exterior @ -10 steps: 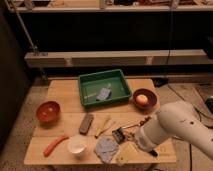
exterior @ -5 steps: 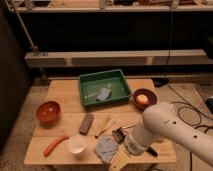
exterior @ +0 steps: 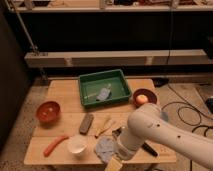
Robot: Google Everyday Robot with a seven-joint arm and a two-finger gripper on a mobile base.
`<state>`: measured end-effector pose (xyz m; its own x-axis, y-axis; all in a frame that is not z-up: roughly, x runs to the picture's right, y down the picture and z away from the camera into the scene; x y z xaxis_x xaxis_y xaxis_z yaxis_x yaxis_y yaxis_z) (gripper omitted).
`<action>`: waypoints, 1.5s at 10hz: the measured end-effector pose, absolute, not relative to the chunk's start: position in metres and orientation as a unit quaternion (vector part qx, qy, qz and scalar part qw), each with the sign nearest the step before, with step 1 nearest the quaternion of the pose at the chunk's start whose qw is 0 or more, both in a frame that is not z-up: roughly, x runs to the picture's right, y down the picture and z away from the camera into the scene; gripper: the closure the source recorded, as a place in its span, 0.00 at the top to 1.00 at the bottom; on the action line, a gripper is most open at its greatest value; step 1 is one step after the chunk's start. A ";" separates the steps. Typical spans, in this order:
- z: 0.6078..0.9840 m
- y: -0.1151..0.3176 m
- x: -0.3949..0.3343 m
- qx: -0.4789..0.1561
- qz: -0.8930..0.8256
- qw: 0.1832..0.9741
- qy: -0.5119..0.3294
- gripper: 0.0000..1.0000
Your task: Wipe table surface with towel
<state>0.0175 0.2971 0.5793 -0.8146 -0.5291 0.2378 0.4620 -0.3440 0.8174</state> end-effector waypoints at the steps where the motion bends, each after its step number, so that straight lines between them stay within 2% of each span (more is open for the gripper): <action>1: 0.578 0.309 -0.016 0.043 -0.829 0.264 -0.490 0.80; 6: 0.578 0.350 -0.076 0.092 -0.867 0.153 -0.465 0.80; 8: 0.598 0.350 -0.072 0.090 -0.884 0.167 -0.428 0.80; 11: 0.635 0.313 -0.046 0.086 -0.892 0.208 -0.392 0.80; 15: 0.670 0.295 -0.023 0.077 -0.892 0.236 -0.378 0.80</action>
